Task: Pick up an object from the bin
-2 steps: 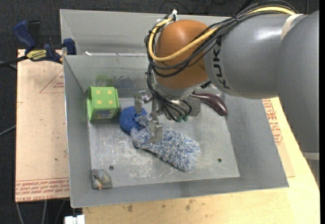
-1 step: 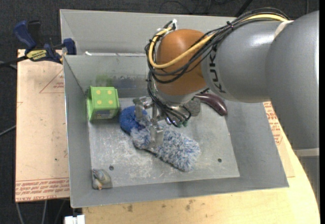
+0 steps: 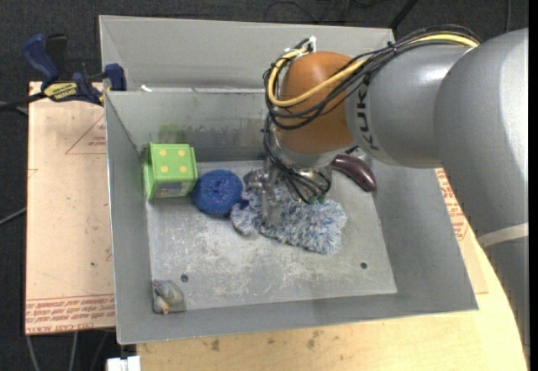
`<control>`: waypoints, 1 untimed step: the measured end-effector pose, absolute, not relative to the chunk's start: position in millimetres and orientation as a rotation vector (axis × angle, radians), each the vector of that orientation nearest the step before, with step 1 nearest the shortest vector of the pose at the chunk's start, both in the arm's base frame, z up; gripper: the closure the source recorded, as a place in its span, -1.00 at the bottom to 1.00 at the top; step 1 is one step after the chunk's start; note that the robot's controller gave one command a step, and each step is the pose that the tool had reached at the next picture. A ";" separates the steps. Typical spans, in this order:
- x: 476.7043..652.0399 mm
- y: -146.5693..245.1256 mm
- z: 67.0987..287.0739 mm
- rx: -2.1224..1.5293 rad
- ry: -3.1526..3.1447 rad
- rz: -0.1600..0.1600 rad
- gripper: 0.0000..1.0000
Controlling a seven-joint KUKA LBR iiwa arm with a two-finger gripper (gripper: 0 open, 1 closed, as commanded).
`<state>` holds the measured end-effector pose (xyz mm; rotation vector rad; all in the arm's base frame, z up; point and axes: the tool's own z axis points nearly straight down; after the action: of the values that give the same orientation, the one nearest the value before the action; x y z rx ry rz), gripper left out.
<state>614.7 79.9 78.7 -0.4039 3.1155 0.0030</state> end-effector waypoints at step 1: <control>614.7 79.8 78.7 -0.404 3.115 0.003 1.00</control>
Offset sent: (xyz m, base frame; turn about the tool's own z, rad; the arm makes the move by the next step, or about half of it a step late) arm -0.0253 -0.0154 0.1762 -0.0170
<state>614.7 79.8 78.7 -0.4037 3.1154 0.0033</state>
